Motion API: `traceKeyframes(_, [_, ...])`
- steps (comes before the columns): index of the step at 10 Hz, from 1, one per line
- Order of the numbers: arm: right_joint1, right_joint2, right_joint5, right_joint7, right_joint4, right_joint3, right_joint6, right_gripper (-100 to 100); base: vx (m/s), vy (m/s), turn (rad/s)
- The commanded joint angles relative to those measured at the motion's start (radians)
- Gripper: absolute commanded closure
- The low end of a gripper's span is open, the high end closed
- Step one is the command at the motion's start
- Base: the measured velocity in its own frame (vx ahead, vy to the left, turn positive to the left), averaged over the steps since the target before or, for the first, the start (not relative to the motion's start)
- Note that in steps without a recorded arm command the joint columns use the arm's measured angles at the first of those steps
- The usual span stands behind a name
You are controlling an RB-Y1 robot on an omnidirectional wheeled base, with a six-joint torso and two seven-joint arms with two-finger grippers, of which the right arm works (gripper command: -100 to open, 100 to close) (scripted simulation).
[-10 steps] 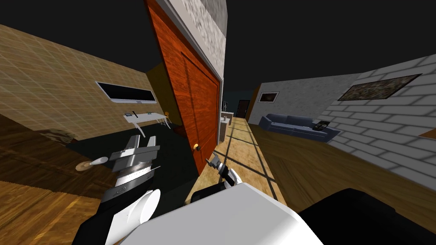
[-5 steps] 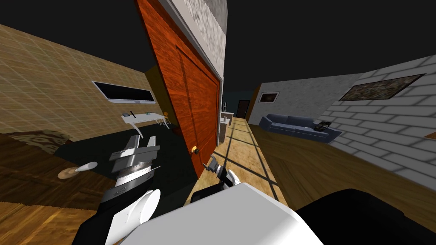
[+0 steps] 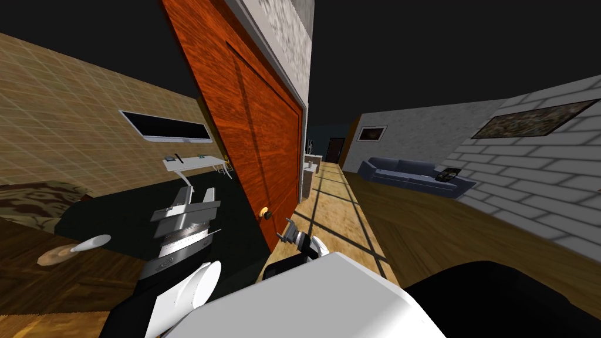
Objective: Push the door open
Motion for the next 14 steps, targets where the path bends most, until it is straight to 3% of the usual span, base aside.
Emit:
traceKeyframes(1, [-0.012, 0.004, 0.011, 0.013, 0.028, 0.001, -0.01, -100, 0.077, -0.017, -0.002])
traceKeyframes(2, [-0.02, 0.01, 0.024, 0.024, 0.05, 0.003, -0.017, -100, 0.082, -0.013, -0.003])
traceKeyframes(3, [-0.01, 0.007, 0.019, 0.013, 0.027, 0.005, -0.007, -100, 0.039, -0.005, 0.001])
traceKeyframes(4, [-0.01, -0.025, 0.018, 0.016, 0.029, 0.005, -0.007, -100, 0.055, 0.066, 0.027])
traceKeyframes(5, [-0.01, -0.042, 0.016, 0.018, 0.03, 0.005, -0.008, -100, 0.124, 0.146, 0.023])
traceKeyframes(7, [-0.01, -0.055, 0.011, 0.021, 0.033, 0.004, -0.008, -100, 0.133, 0.157, 0.017])
traceKeyframes(9, [-0.009, -0.052, 0.007, 0.024, 0.036, 0.003, -0.009, -100, 0.114, 0.173, 0.018])
traceKeyframes(12, [-0.009, -0.009, 0.0, 0.03, 0.04, 0.001, -0.01, -100, 0.112, 0.138, 0.02])
traceKeyframes(13, [-0.016, -0.017, -0.001, 0.033, 0.052, -0.002, -0.013, -100, 0.047, 0.062, -0.001])
traceKeyframes(14, [-0.016, -0.017, -0.001, 0.033, 0.052, -0.002, -0.013, 100, -0.007, -0.008, -0.003])
